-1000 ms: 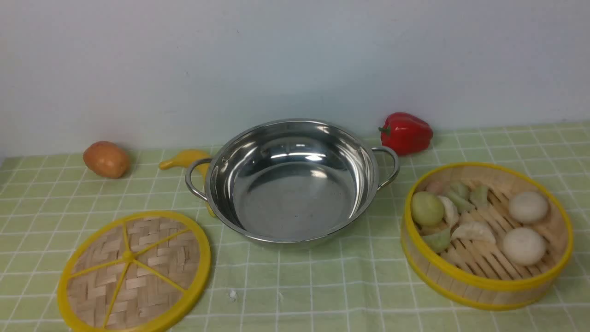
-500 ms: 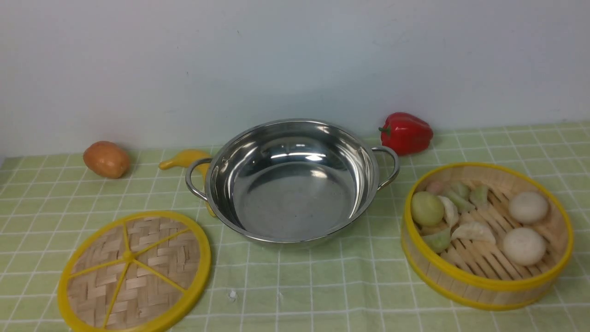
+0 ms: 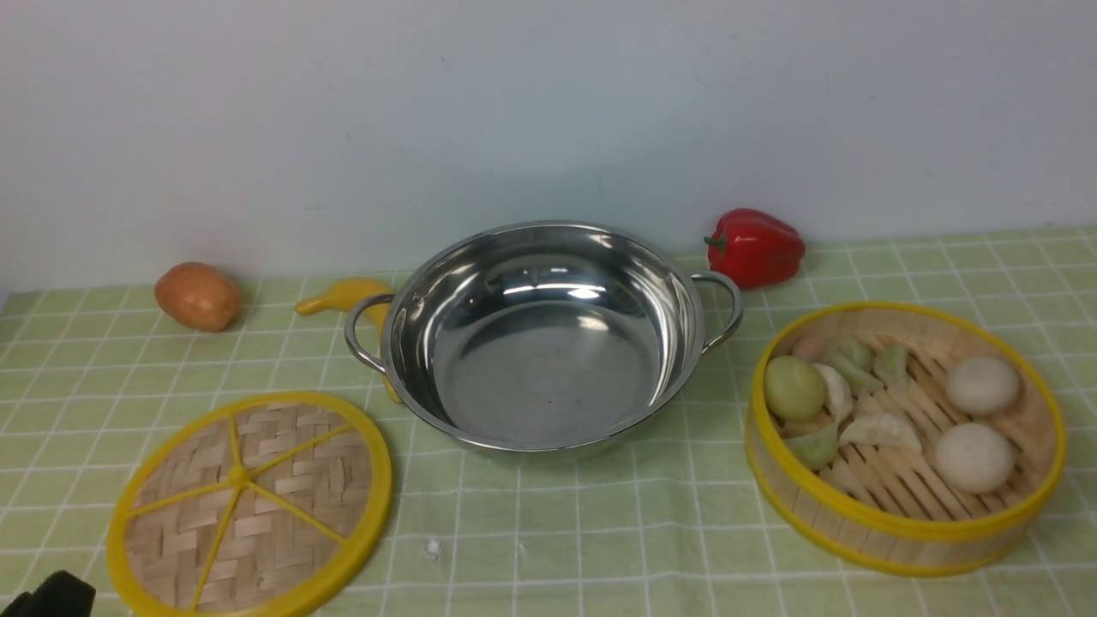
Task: Place the steamer in the pot on the green tablecloth, and put the lid on the steamer.
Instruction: 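Reach for and grasp the rim of the bamboo steamer holding the buns with the right gripper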
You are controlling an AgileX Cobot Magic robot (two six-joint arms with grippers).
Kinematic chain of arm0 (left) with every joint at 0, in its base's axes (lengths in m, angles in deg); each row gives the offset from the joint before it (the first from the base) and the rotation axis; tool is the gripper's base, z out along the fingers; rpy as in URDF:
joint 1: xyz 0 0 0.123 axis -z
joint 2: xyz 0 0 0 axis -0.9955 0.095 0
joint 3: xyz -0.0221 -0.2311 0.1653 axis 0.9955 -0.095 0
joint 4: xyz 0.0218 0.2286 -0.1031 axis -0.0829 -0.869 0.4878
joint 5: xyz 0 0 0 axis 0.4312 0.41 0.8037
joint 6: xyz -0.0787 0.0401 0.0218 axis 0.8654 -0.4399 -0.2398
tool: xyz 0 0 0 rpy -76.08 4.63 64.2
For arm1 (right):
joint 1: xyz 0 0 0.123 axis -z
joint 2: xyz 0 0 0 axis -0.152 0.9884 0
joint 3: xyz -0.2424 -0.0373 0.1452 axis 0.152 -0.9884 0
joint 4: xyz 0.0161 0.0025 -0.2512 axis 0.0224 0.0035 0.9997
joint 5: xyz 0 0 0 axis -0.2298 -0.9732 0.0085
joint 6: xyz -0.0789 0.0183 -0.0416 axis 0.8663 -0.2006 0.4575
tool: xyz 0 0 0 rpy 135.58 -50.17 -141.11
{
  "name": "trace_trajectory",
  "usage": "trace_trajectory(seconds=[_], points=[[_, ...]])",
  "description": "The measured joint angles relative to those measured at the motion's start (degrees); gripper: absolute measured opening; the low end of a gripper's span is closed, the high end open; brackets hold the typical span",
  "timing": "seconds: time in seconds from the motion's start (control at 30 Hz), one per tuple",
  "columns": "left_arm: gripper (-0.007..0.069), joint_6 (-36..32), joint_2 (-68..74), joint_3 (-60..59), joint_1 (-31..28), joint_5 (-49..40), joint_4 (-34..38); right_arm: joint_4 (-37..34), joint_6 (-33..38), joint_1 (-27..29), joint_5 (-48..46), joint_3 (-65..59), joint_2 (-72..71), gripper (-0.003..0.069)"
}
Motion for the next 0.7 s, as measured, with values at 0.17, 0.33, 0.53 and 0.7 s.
trace_trajectory(seconds=[0.17,0.33,0.53,0.7], points=[[0.0243,3.4,0.0,0.0,0.0,3.5,17.8,-4.8,-1.8,0.0,1.4,0.0,0.0,0.0249],[0.0243,3.9,0.0,0.0,0.0,8.7,26.6,-4.8,-1.9,0.0,1.4,0.8,0.0,0.0249],[0.0243,8.3,-0.1,6.9,0.0,11.7,34.3,12.5,2.2,0.0,3.4,17.7,1.0,0.0249],[0.0243,-4.8,3.6,19.4,0.0,18.6,21.9,30.4,4.3,0.0,-5.9,35.9,11.9,0.0249]])
